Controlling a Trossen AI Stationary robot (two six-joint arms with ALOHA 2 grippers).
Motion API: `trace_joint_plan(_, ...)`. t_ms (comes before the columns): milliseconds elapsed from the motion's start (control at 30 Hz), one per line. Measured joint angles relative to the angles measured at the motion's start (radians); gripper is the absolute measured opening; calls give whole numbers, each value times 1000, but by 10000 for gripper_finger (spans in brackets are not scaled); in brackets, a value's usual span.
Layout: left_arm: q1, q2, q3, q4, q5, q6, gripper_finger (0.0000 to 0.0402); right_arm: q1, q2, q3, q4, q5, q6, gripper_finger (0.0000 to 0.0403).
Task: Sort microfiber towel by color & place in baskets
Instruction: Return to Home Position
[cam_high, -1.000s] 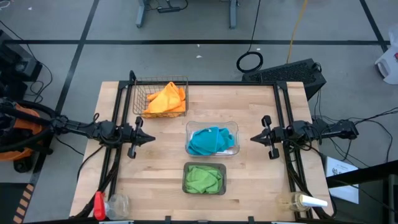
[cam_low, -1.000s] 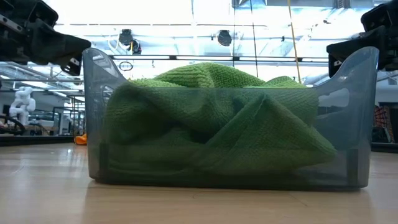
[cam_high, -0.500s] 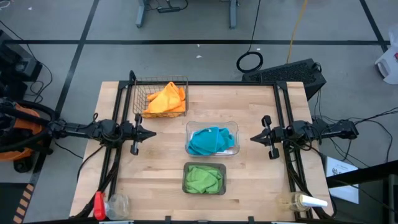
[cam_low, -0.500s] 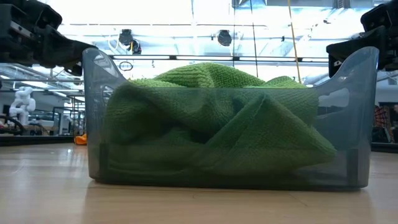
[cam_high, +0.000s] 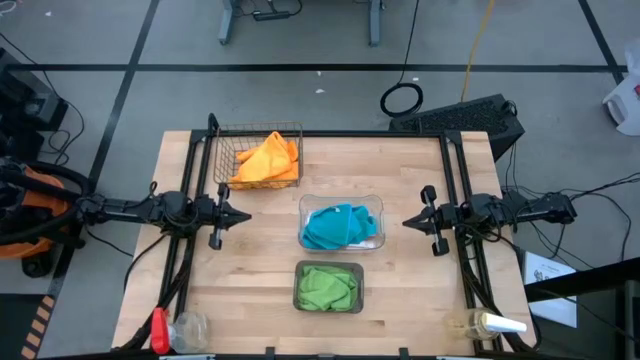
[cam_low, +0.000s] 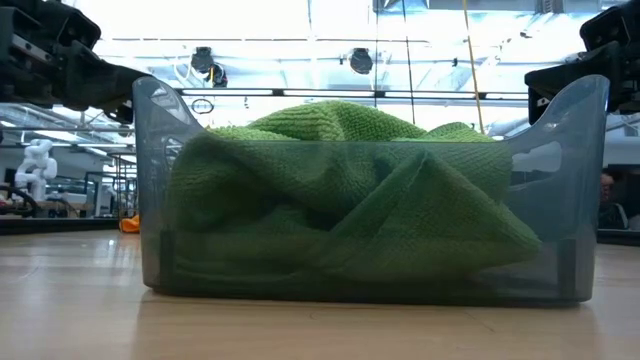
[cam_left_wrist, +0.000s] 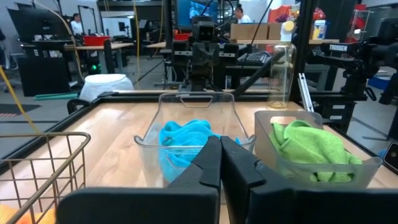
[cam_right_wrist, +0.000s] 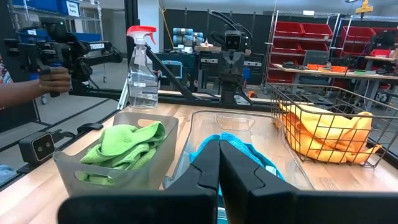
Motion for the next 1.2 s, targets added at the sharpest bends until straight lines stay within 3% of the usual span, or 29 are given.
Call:
trace_joint_plan(267, 0, 0, 0, 10, -2, 0, 29, 0, 0, 0, 0, 0, 0, 0)
trace_joint_plan(1200, 0, 0, 0, 31, -6, 1, 32, 0, 0, 0, 0, 0, 0, 0)
